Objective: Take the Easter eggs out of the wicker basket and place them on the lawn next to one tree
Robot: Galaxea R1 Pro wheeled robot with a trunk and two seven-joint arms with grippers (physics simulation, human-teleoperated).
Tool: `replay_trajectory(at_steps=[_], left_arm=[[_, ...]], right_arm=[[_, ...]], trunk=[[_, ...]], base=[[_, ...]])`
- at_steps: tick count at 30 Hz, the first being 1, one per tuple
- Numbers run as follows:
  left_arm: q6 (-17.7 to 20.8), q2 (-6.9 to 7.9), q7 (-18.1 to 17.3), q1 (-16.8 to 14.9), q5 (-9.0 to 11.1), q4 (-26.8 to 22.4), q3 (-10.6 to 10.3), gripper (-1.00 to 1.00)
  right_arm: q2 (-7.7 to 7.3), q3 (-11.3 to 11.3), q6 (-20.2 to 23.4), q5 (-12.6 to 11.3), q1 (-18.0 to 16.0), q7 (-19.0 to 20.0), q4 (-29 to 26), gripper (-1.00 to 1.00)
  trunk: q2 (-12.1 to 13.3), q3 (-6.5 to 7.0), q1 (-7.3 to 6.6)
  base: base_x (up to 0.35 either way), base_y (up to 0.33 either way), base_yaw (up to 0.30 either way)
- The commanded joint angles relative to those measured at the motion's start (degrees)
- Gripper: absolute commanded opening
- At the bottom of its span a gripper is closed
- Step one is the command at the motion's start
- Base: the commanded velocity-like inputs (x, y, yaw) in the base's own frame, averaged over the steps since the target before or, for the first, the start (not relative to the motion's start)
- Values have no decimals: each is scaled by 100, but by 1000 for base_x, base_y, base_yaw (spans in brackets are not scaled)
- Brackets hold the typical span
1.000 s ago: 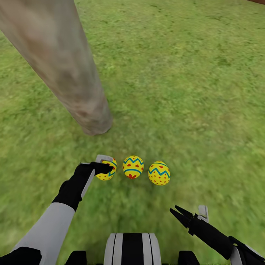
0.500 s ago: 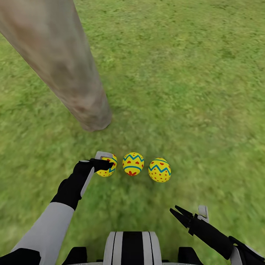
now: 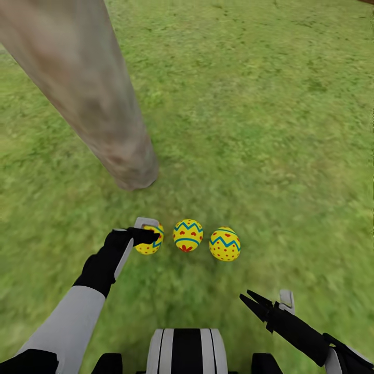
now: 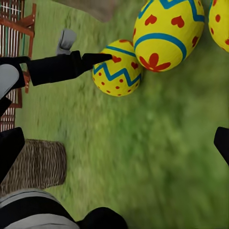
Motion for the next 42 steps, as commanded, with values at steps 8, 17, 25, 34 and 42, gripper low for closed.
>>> replay_trajectory(at_steps=[8, 17, 25, 34, 42], left_arm=[[25, -3, -25, -2, -29, -6, 10, 100], [94, -3, -36, -2, -10, 2, 11, 100], [224, -3, -37, -2, -3, 3, 20, 100], [292, -3, -45, -2, 6, 11, 28, 100], [297, -2, -46, -2, 6, 3, 33, 100]], right_arm=[[-2, -9, 51, -14, -3, 15, -1, 100], [-2, -15, 51, -14, -3, 15, 0, 100], [-2, -12, 50, -14, -3, 15, -1, 100], [-2, -15, 51, -14, -3, 7, 2, 100], [-2, -17, 49, -17, -3, 7, 0, 100]], trunk=[[10, 175, -21], [22, 374, -44], [32, 552, -65], [44, 751, -88], [55, 928, -109]], base=[[0, 0, 0], [0, 0, 0], [0, 0, 0], [-38, 0, 0], [-289, 0, 0]])
